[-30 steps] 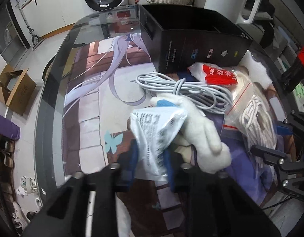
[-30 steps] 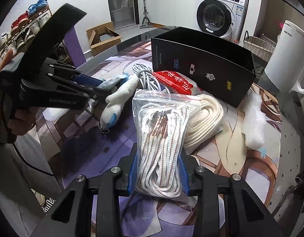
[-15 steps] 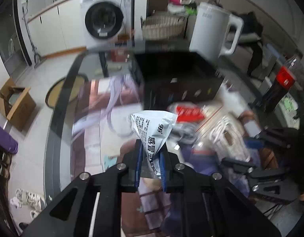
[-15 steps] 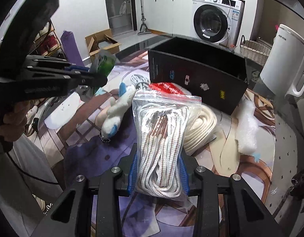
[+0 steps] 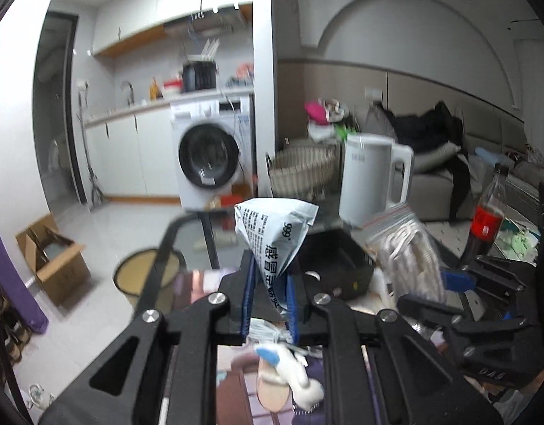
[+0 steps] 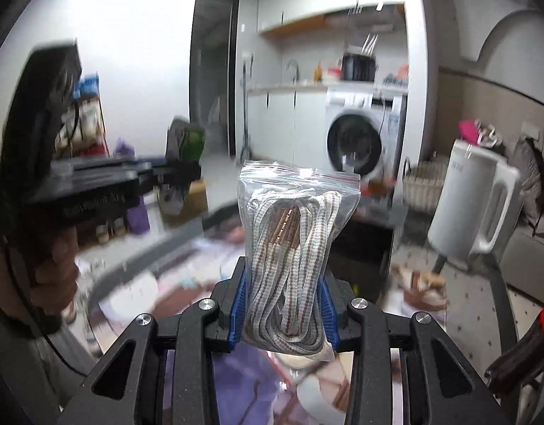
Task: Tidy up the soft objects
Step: 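Grasp the white sachet with the left tool while the right tool lifts the cord bag, then carry the sachet and cord bag over the black box with both tools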
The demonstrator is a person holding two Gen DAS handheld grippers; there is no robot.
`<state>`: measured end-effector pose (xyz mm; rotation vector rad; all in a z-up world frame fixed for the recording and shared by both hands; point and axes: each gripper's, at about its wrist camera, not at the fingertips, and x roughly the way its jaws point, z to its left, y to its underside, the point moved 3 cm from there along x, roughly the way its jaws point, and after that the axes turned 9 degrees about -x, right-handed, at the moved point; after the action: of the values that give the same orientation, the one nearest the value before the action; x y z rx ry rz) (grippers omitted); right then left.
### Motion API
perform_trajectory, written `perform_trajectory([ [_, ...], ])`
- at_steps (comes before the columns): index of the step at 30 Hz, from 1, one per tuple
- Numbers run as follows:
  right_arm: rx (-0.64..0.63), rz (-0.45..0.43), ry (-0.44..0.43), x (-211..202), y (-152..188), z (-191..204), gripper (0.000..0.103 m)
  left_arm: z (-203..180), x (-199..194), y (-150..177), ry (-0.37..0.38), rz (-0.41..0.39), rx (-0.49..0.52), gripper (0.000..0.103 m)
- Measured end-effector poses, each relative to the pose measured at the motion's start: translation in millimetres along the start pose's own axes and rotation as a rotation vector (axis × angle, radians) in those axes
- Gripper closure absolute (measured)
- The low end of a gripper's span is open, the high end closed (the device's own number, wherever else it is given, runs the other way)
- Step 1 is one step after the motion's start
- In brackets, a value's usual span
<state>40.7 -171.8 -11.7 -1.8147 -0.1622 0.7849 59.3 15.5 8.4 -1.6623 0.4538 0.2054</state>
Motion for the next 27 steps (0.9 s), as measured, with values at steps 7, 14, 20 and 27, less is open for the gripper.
perform_trajectory([
  [7,0.028,-0.196,0.093,-36,-16,-13,0.067,1,-27,-10,0.013,-0.114,-0.012,0.089],
  [14,0.023,-0.219,0.105,-46,-18,-11,0.067,-4,-34,-12,0.034,-0.138,0.005,0.089],
  [20,0.022,-0.221,0.099,-46,-17,-9,0.067,-11,-37,-11,0.037,-0.154,0.012,0.089],
  [27,0.02,-0.231,0.101,-47,-19,-11,0.067,-14,-38,-14,0.047,-0.165,0.004,0.089],
])
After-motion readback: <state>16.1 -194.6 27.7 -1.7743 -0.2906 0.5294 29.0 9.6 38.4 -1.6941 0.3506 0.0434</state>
